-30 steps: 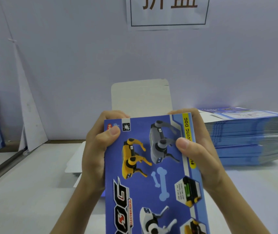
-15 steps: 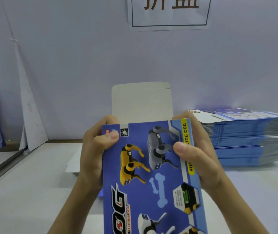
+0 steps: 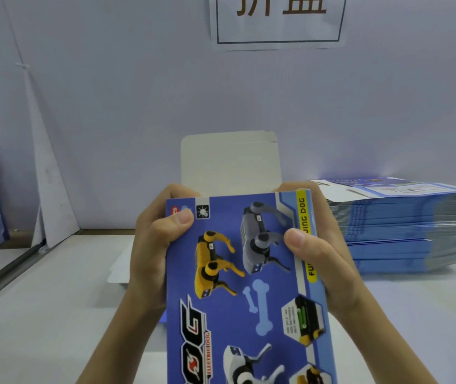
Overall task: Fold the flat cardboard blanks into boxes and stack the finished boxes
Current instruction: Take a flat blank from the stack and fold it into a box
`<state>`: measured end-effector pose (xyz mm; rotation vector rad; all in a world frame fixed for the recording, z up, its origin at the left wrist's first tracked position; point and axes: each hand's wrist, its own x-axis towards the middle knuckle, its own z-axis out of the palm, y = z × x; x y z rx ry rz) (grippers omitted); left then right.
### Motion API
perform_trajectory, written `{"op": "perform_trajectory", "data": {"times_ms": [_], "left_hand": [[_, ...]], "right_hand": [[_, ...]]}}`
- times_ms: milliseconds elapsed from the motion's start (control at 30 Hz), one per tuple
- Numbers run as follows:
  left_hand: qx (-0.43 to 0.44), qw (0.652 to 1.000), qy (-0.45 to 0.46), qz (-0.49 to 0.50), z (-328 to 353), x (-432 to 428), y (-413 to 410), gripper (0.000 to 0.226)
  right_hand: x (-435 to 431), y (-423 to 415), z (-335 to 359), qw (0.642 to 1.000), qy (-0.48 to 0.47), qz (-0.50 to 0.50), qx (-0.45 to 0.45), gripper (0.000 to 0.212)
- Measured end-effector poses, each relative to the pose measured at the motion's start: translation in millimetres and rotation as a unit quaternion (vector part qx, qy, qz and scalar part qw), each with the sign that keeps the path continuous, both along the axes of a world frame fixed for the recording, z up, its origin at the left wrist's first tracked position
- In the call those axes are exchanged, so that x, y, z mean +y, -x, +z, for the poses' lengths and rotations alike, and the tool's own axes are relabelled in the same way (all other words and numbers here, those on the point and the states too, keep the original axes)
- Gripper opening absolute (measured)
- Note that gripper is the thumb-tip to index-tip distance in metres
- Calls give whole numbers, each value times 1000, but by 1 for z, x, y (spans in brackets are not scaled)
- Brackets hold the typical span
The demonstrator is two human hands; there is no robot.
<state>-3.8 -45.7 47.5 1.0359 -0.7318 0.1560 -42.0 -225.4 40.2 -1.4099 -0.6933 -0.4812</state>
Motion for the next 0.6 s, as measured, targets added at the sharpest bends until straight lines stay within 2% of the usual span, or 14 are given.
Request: {"op": "perform_trajectory", "data": {"times_ms": [200, 267, 367, 500, 600], "left_hand": [[-32, 999, -20, 8, -2, 0, -3, 13], [-49, 996, -47, 66, 1, 2, -6, 30], [-88, 971, -139, 172, 9, 13, -8, 46], [-117, 930, -297, 182, 14, 16, 5, 108], [-167, 858, -383, 298, 13, 4, 16, 139]], "right_hand": [[-4, -1, 1, 999, 20, -30, -18, 24], [-2, -3, 1, 989, 37, -122, -71, 23], [-1, -11, 0, 944, 23, -300, -134, 29], [10, -13, -3, 941, -18, -301, -155, 39], [15, -11, -3, 949, 29, -261, -176, 24]]}}
